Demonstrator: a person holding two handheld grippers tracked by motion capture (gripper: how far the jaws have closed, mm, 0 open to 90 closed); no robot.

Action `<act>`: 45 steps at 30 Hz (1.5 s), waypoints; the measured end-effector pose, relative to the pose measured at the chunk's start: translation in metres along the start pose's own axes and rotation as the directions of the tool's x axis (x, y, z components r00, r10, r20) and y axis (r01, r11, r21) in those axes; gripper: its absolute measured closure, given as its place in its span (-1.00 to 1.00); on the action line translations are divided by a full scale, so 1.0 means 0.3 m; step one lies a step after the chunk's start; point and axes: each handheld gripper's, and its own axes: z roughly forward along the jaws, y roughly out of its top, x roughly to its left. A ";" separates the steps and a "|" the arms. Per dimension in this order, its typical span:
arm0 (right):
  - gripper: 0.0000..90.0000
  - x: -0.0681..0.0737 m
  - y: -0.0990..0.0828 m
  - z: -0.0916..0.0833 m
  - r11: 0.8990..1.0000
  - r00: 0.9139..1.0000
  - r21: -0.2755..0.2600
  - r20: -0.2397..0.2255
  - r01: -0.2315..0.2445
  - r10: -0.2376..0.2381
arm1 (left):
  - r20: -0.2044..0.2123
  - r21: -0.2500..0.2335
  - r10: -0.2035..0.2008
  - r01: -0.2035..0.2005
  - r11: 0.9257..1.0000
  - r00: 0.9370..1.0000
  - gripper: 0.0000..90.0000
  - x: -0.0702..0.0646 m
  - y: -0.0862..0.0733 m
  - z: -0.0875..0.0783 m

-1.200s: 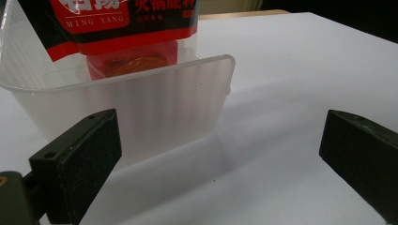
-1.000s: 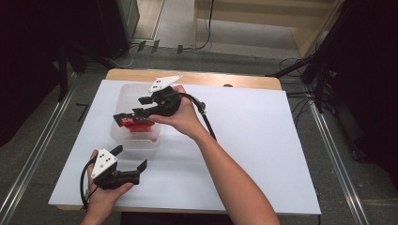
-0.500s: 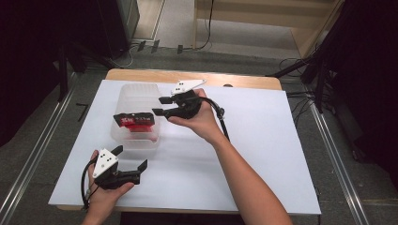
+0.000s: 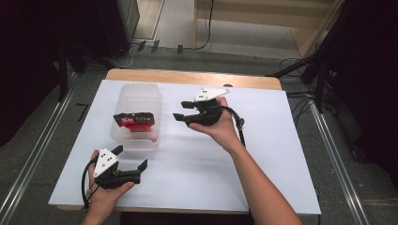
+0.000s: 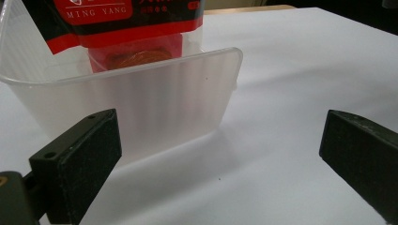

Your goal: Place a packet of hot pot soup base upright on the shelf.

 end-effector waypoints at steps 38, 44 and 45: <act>-0.29 -0.052 -0.342 -0.368 0.987 0.973 -0.017 0.163 -0.160 0.160 | -0.005 0.028 0.008 -0.007 1.000 1.000 -1.00 -0.014 -0.012 0.021; -0.34 -0.040 -0.387 -0.436 0.984 0.969 -0.043 0.169 -0.175 0.180 | -0.004 0.034 0.011 -0.011 0.999 1.000 -1.00 -0.014 -0.013 0.023; -0.37 -0.039 -0.393 -0.445 0.982 0.968 -0.048 0.168 -0.182 0.187 | -0.005 0.033 0.012 -0.012 0.999 1.000 -1.00 -0.014 -0.013 0.023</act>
